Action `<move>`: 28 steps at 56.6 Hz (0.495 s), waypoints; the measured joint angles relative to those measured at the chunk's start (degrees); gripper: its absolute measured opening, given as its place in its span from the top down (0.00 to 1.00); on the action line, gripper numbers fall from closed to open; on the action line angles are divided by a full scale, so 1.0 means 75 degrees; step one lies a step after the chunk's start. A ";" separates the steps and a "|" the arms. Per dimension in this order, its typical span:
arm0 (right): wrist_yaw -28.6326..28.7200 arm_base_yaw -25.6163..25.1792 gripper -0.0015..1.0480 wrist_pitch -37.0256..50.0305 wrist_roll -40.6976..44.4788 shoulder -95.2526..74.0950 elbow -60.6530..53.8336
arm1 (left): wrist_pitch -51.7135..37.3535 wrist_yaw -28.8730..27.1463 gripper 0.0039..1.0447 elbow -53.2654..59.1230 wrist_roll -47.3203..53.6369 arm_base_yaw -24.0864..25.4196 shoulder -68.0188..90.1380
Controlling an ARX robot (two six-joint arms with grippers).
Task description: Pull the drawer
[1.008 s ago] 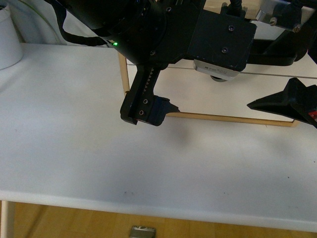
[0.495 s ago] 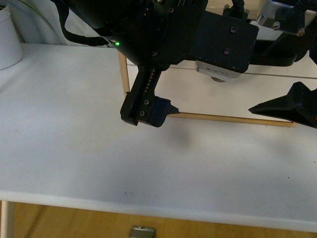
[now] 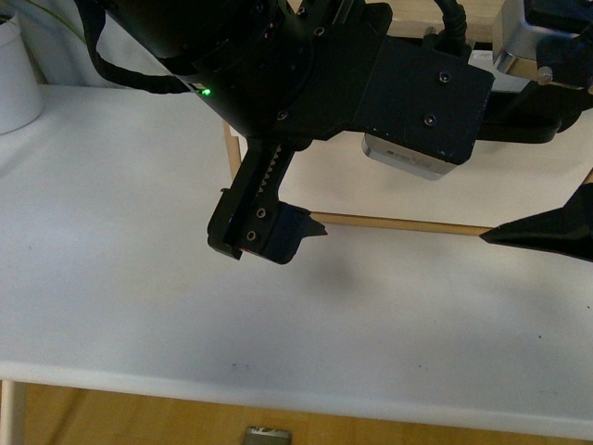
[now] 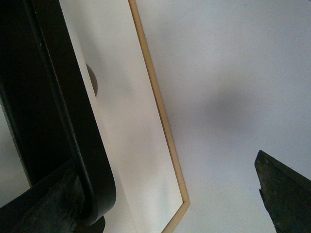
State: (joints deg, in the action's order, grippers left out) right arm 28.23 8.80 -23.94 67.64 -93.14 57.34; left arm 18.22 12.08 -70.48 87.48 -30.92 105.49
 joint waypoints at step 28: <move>0.0058 0.0554 0.09 0.0093 -0.0082 0.1381 -0.1539 | -0.0146 -0.0137 0.06 0.1725 0.0335 -0.0551 -0.1437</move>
State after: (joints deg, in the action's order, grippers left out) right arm 28.67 12.95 -23.24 67.02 -82.78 45.80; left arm 17.12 11.05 -57.54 90.00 -35.05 94.72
